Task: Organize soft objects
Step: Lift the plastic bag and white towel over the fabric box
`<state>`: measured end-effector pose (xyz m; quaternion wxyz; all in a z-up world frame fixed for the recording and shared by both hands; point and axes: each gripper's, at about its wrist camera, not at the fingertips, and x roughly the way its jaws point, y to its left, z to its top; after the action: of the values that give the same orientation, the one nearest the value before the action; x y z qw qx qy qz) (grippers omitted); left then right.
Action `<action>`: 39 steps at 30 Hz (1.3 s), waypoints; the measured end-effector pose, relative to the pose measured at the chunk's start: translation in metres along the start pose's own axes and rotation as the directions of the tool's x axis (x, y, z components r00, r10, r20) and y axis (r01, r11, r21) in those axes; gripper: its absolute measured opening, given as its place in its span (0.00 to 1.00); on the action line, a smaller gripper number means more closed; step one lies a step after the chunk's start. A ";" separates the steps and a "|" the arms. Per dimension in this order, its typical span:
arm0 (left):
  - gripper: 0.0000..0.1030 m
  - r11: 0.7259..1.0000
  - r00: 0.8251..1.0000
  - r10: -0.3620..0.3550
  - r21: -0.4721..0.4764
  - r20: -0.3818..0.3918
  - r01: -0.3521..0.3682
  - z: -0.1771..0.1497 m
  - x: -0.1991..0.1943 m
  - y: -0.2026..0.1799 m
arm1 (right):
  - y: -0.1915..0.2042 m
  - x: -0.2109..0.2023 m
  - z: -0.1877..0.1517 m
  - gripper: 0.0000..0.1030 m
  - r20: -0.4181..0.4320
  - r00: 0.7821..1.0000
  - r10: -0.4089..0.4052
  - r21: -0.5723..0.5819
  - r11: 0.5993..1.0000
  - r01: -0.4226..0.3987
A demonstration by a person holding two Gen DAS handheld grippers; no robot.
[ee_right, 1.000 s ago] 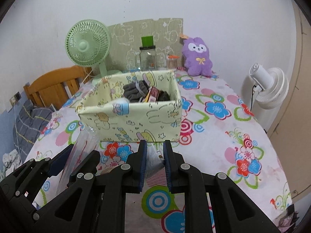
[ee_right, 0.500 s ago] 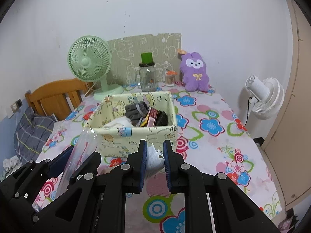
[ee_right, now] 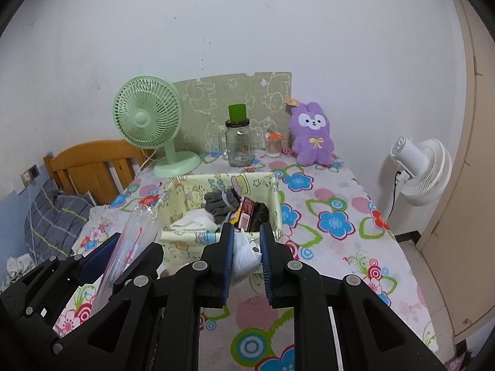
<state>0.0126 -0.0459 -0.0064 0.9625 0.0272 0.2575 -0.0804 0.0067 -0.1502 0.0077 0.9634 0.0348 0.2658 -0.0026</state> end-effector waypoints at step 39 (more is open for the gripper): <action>0.30 1.000 1.000 0.020 -0.001 0.021 -0.020 0.051 0.063 0.008 | -0.002 0.068 0.056 0.19 0.023 1.000 0.002 -0.010 1.000 -0.002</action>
<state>0.0931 -0.0518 0.0059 0.9660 0.0288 0.2470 -0.0709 0.0931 -0.1555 0.0205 0.9666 0.0304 0.2546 -0.0008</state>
